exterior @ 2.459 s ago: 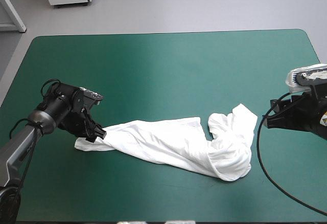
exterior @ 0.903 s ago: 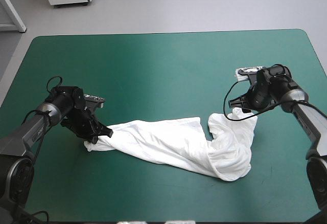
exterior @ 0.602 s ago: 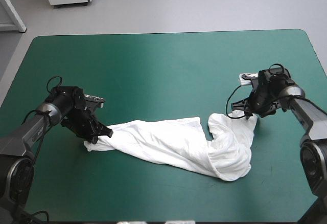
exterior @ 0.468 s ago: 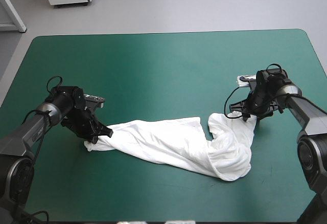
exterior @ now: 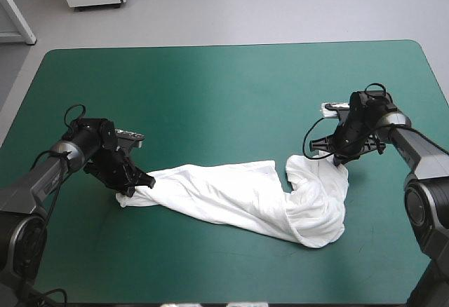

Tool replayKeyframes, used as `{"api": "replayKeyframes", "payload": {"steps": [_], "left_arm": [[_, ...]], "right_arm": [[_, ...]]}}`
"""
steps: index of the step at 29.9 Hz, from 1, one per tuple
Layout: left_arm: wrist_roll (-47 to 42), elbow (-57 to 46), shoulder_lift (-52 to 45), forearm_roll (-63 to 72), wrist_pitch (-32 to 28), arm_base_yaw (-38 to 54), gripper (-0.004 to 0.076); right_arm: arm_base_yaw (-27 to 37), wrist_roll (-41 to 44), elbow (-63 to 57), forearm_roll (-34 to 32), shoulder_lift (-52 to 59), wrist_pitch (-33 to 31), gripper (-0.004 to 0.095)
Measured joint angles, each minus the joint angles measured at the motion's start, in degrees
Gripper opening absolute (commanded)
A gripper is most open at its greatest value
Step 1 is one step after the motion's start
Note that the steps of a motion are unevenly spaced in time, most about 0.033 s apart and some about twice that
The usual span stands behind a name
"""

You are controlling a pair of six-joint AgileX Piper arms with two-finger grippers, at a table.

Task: Fold the cloth

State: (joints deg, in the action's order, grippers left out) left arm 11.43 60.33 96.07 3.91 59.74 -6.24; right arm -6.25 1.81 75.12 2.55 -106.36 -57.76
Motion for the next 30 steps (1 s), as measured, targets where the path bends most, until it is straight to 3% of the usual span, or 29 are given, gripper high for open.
{"api": "replayKeyframes", "payload": {"steps": [6, 13, 22, 30], "left_arm": [[0.21, 0.42, -1.97, -0.12, 0.24, 0.0, -0.001], [0.4, 5.22, -13.1, 0.37, 7.52, 0.0, -0.001], [0.59, 19.63, -29.66, 6.52, 11.72, 0.0, -0.001], [1.19, 37.38, -32.98, 13.46, 11.89, 0.0, -0.001]], "right_arm": [[0.0, -0.06, -0.21, -0.05, 1.38, 0.02, -0.0013], [0.0, -0.11, -1.43, -2.03, 9.57, -1.84, -0.0013], [0.0, -0.25, 7.23, -2.03, 27.29, -5.79, -0.0013], [0.0, 0.41, 22.62, -1.81, 36.63, -8.54, -0.0013]]}}
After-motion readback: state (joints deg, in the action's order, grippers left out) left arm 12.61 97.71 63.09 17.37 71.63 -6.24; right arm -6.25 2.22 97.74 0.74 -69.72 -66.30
